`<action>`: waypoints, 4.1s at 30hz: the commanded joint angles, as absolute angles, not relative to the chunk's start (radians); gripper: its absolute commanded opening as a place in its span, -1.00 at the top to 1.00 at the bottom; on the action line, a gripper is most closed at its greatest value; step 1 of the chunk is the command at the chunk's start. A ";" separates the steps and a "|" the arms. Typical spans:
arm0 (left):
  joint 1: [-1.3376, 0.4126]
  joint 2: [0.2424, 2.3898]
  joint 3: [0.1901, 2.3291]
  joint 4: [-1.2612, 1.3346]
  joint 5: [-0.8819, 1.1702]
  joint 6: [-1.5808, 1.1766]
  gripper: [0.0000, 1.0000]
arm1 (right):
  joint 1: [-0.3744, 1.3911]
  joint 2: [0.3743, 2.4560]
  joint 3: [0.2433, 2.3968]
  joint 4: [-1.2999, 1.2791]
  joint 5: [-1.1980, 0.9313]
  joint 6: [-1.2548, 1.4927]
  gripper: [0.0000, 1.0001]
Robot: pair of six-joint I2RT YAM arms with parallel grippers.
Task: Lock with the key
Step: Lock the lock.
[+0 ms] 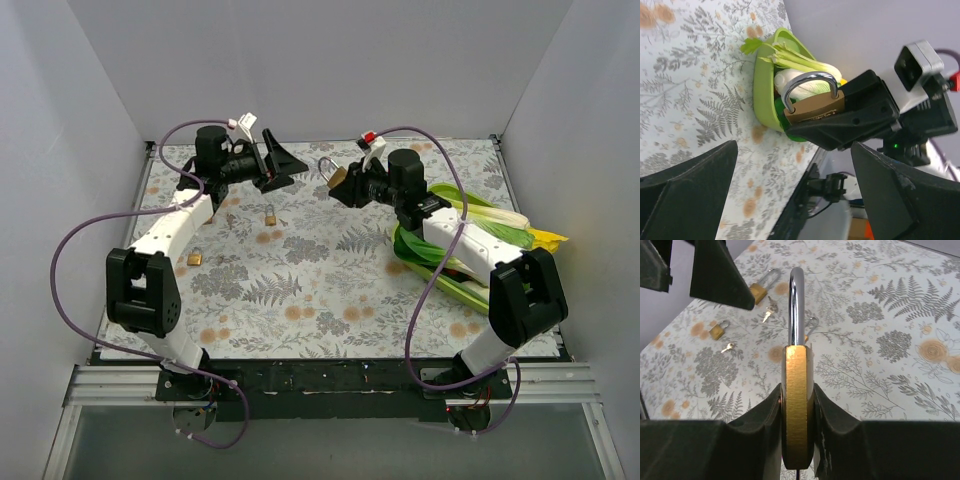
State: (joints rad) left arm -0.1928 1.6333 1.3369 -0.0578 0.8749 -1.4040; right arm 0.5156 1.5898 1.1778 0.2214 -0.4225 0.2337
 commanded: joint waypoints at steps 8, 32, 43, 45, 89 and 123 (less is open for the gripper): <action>-0.307 1.721 1.394 -0.054 0.683 -1.712 -0.96 | 0.552 1.551 1.181 0.419 -0.252 0.321 0.97; -0.319 1.779 1.295 0.181 0.698 -1.951 -0.96 | 0.597 1.667 1.292 0.453 -0.209 0.361 0.97; -0.336 1.775 1.312 0.149 0.667 -1.936 -0.82 | 0.614 1.666 1.282 0.448 -0.201 0.345 0.97; -0.339 1.776 1.316 0.152 0.670 -1.931 -0.78 | 0.618 1.667 1.284 0.446 -0.198 0.344 0.97; -0.365 1.723 1.319 0.098 0.620 -1.822 0.96 | 0.626 1.654 1.256 0.402 -0.233 0.350 0.71; -0.293 1.686 1.281 0.044 0.663 -1.802 1.00 | 0.555 1.604 1.193 0.126 -0.472 0.161 0.26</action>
